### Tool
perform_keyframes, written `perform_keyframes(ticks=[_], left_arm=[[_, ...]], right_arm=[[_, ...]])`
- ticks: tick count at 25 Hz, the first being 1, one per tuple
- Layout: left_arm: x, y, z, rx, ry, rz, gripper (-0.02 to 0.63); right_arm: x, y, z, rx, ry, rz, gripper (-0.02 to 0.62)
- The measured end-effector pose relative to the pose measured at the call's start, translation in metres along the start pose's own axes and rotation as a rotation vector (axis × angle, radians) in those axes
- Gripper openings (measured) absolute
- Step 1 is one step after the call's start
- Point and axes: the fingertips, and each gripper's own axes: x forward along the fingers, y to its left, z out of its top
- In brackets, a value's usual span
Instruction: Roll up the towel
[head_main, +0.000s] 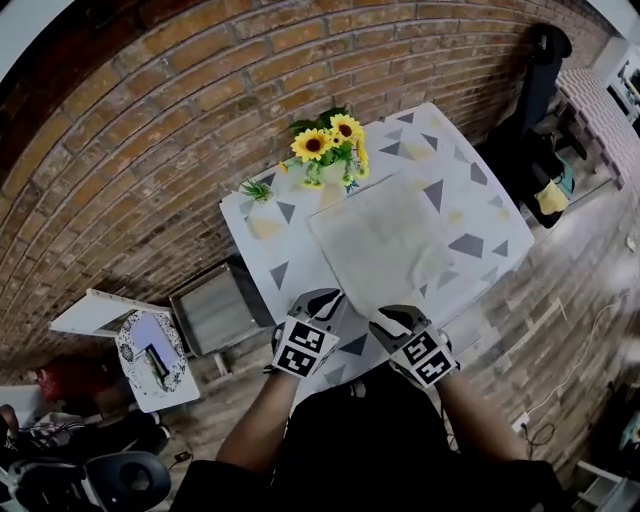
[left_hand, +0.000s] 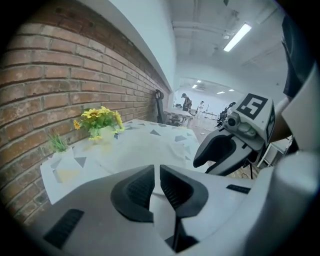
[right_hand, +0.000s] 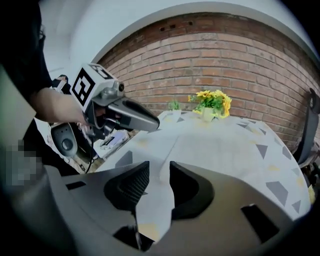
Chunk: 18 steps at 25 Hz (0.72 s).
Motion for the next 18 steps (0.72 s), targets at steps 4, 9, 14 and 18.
perform_keyframes(ticks=[4, 9, 14, 18], left_arm=[[-0.002, -0.003, -0.023, 0.041, 0.030, -0.053, 0.029], [-0.004, -0.003, -0.040, 0.053, 0.058, -0.082, 0.072], [-0.001, -0.005, -0.046, 0.097, 0.069, -0.117, 0.091], [0.003, -0.014, -0.051, 0.142, 0.076, -0.173, 0.129]], right_arm=[[0.028, 0.011, -0.023, -0.055, 0.088, -0.052, 0.143], [0.050, 0.006, -0.038, -0.112, 0.171, -0.109, 0.149], [0.062, -0.002, -0.045, -0.184, 0.237, -0.149, 0.128], [0.063, -0.003, -0.051, -0.192, 0.259, -0.157, 0.062]])
